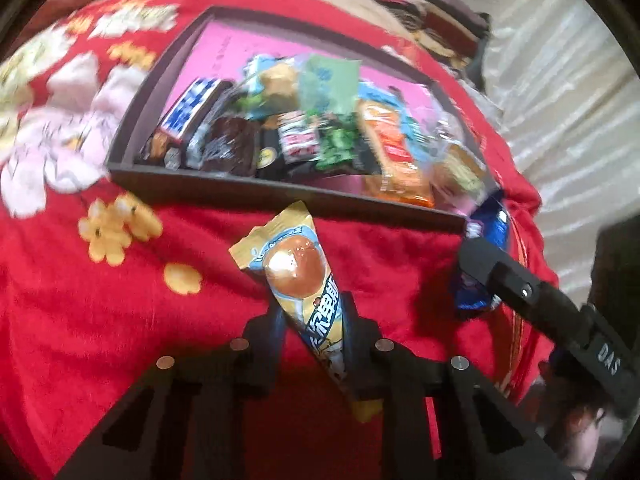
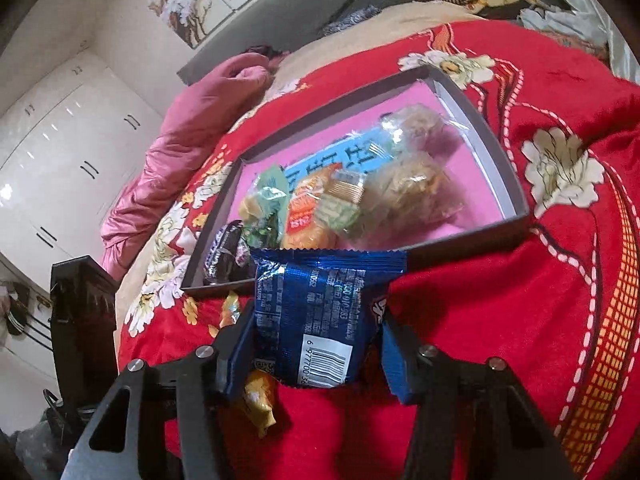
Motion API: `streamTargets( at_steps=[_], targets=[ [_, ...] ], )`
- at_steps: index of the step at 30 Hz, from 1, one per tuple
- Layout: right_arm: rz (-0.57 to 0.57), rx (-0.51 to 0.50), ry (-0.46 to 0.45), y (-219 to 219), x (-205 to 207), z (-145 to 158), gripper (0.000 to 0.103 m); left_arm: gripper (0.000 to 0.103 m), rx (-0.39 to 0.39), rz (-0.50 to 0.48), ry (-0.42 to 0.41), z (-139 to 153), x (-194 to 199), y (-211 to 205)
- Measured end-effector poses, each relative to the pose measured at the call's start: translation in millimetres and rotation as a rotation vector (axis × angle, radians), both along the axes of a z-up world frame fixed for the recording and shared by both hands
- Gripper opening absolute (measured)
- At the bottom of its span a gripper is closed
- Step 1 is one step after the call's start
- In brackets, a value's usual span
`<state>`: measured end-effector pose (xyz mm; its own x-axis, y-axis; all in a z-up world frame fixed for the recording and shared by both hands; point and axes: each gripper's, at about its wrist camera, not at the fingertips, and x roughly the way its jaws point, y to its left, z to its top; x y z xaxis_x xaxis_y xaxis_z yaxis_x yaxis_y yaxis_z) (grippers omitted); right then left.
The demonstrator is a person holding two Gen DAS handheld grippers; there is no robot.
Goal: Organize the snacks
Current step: 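Carry the yellow snack bag and blue biscuit pack over the tray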
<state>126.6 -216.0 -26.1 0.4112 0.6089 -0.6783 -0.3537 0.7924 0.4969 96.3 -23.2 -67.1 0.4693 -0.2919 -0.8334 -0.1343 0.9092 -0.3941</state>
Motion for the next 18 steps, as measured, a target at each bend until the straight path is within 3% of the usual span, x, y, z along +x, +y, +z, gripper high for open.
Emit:
streamTargets(
  at_steps=[11, 18],
  targets=[
    [0.034, -0.018, -0.085, 12, -11, 18, 0.055, 0.025, 0.006, -0.077, -0.096, 30, -16, 9],
    [0.001, -0.039, -0.128, 4, -9, 27, 0.055, 0.025, 0.016, -0.068, -0.146, 49, -17, 16]
  ],
)
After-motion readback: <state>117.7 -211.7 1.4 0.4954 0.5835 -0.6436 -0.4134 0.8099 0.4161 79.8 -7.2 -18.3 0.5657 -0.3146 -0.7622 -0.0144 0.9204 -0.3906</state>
